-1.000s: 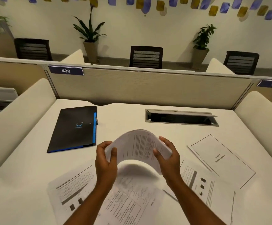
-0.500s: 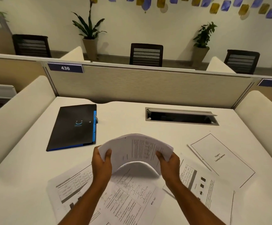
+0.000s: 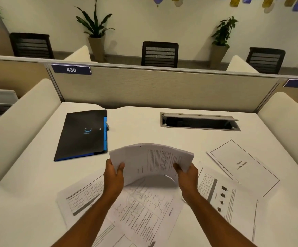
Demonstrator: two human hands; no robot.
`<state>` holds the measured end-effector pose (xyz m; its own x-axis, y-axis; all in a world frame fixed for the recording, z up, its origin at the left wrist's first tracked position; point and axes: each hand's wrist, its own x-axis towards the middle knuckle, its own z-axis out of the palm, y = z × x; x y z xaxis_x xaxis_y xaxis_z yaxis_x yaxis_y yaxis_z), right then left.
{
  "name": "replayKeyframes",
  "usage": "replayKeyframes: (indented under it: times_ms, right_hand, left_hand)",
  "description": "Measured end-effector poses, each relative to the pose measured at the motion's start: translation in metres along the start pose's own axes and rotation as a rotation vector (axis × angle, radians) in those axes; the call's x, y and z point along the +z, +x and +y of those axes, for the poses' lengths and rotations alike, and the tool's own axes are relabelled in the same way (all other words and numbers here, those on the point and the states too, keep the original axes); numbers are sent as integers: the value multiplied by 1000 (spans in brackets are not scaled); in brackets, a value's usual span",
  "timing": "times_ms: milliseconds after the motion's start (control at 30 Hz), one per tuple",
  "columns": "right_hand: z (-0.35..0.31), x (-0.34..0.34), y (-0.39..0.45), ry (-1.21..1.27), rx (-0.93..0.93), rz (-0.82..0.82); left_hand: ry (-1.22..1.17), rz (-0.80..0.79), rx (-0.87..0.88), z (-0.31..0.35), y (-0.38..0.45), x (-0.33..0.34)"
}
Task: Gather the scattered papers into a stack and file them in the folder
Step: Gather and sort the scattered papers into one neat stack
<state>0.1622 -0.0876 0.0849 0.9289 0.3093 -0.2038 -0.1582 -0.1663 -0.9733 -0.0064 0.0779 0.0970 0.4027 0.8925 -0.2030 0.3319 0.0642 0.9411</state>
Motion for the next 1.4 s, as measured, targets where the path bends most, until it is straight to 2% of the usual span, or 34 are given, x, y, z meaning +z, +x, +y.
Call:
replayKeyframes:
  times_ms: [167,267,333,400,467,567,633,700,800,900,1000,1067,1167,1233,1400]
  right_hand:
    - [-28,6,14,-34,-116,96]
    - [-28,13,19,-54,-22,162]
    - [-22,17,11,62,183,78]
    - [-12,23,1,304,361,-121]
    - [-10,32,-10,497,368,-275]
    - [-15,44,-15,637,241,-232]
    - [-22,45,-15,589,175,-129]
    - [-30,38,-15,448,107,-55]
    - [-42,30,-20,248,18,-39]
    - [-55,31,-28,127,-68,-98]
    - [-66,37,-37,68,-164,-134]
    - [-73,41,-46,65,-260,-122]
    - [-72,49,-61,87,-376,-4]
    - [-47,56,-68,83,-369,36]
    - [17,63,-72,-64,-171,-12]
  left_hand:
    - [4,68,93,25,12,-8]
    - [-97,92,60,32,20,-14]
    - [-242,56,-38,27,23,-17]
    - [-339,17,-110,21,22,-16]
    - [-361,-26,-138,13,18,-13]
    - [-375,-107,-178,-1,9,-12]
    - [-431,-168,-230,-8,7,-16]
    - [-367,-129,-243,-8,10,-23]
    - [-81,-62,-72,4,16,-33]
    - [-19,-205,170,32,17,-39]
    - [-184,-331,232,63,24,-49]
    - [-273,-307,243,77,24,-55]
    - [-295,-249,301,74,10,-56]
    - [-260,-226,302,49,-4,-48]
    - [-150,-251,192,-9,-31,-30]
